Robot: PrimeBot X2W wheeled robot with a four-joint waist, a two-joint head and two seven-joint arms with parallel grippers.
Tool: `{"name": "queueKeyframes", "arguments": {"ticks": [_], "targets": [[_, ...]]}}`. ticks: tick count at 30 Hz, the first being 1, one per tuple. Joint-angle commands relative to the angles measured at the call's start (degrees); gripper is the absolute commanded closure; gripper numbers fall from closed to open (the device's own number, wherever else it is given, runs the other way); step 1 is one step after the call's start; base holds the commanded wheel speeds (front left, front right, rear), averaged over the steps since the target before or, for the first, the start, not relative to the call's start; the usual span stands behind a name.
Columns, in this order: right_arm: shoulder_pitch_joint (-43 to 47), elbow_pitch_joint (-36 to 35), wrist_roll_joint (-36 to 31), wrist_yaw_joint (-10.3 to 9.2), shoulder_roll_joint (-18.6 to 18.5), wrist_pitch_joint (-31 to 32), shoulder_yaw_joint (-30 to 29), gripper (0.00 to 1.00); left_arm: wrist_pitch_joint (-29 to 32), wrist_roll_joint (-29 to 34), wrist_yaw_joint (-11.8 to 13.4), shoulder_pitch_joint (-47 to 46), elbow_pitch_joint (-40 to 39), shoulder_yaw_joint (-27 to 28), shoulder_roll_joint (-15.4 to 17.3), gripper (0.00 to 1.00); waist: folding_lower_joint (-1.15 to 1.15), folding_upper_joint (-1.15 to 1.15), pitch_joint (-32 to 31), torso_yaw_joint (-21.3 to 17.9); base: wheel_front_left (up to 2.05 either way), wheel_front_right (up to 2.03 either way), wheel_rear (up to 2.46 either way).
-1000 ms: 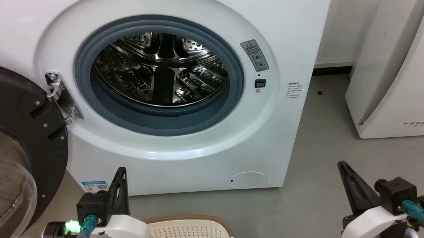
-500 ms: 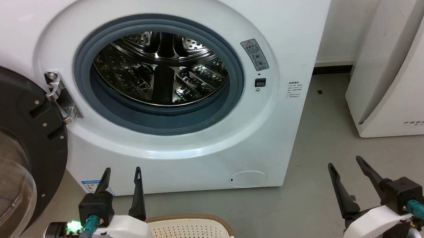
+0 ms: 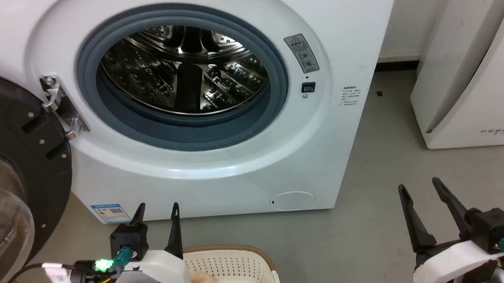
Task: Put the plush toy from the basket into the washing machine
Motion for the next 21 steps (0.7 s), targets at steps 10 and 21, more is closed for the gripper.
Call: {"name": "queueKeyframes", "arguments": {"ticks": [10,21], "targets": [[-4.04,-1.57,2.54,-0.02,0.0,-2.02,-1.13,0.0,-0.16,-1.04,-1.49,-6.84,12.39,-1.6,0.72,0.0,-0.01,0.0,5.99,-1.23,0.0,0.0,0.0],[-7.2,-3.13,4.35,-0.02,-0.01,-3.33,-1.96,0.0,4.5,-1.24,-1.95,-11.36,19.37,-3.49,1.93,0.0,-0.01,0.0,13.67,-2.41,0.0,0.0,0.0]]}}
